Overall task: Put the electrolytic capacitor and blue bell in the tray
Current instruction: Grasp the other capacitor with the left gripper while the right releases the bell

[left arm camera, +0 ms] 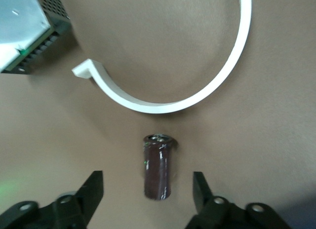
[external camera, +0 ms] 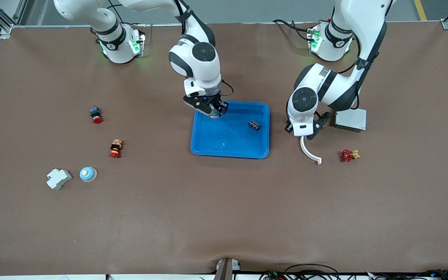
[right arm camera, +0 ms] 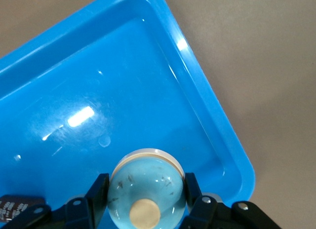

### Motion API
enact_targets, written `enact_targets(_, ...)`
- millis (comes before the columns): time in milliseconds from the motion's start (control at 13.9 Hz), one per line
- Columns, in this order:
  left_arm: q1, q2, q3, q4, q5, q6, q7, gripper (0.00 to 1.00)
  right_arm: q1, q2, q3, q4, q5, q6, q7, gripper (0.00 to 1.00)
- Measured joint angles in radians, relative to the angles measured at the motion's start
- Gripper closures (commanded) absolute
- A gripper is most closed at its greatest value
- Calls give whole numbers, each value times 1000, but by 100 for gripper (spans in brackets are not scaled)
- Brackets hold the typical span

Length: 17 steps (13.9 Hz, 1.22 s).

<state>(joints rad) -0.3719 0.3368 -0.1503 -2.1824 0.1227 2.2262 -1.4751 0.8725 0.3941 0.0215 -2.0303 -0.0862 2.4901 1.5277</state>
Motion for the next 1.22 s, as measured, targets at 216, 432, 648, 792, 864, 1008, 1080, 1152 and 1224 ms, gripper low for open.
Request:
enact_targets(216,18,34,1,-9,2,56,-3,31,-6,18,-1,6,-21,0,0,100)
enact_targets(432,23,61,1,-25,19,111,-17,56,-13,61,-1,29,-34,5,0,100)
enact_targets(648,19,78,-2,-27,23,145,-64,100,-14,102,-1,51,-35,38,0,100)
enact_targets(792,17,75,-3,-23,24,146,-69,100,-14,122,-1,54,-35,64,9,100)
enact_targets(864,14,70,-3,-21,24,146,-70,100,-14,132,-1,56,-35,79,16,100)
enact_targets(1008,6,41,-3,-7,24,131,-75,100,-15,149,-1,58,-35,93,20,100)
enact_targets(1080,3,20,-4,11,24,102,-77,100,-15,156,-1,61,-35,93,21,100)
enact_targets(1152,2,1,-6,39,24,65,-82,100,-15,163,-2,65,-35,93,23,100)
enact_targets(1224,2,-14,-7,72,24,30,-102,100,-15,171,-3,71,-35,93,23,100)
